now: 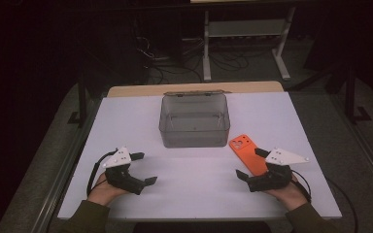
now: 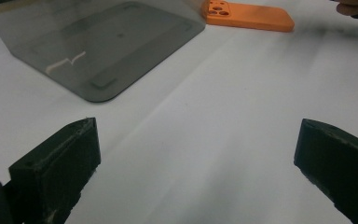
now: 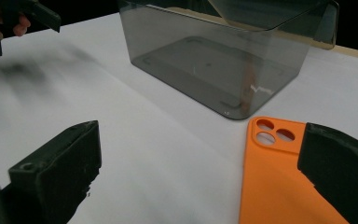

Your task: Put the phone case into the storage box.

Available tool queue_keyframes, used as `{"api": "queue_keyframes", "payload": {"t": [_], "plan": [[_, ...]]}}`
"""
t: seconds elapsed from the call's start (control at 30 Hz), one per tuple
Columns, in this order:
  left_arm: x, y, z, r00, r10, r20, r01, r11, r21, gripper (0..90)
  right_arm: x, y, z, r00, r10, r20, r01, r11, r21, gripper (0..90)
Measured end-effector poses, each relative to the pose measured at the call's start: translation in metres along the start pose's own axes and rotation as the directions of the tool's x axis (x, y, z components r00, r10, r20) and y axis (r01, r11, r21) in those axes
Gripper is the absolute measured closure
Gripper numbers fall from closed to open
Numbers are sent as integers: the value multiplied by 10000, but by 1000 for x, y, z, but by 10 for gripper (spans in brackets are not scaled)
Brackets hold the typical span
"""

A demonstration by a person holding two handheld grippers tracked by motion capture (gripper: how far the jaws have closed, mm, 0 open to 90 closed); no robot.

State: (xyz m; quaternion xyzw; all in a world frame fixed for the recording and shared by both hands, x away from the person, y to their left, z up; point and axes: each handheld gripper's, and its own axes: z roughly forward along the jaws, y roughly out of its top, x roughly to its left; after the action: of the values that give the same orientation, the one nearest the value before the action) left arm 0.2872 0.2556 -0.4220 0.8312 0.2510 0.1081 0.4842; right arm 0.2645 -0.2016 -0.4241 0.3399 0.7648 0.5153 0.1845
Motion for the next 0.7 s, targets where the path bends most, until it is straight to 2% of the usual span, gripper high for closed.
{"api": "queue_keyframes", "payload": {"t": [0.4, 0.7], "plan": [[-1, -1, -2, 9999, -64, -119, 64, 10000, -26, 0, -1, 3, -2, 10000, -38, -11, 38, 10000, -68, 0], [2, -2, -4, 9997, -226, -92, 224, 9995, -227, 0, -1, 7, -5, 9999, -46, 160, 48, 9999, -117, 0]]}}
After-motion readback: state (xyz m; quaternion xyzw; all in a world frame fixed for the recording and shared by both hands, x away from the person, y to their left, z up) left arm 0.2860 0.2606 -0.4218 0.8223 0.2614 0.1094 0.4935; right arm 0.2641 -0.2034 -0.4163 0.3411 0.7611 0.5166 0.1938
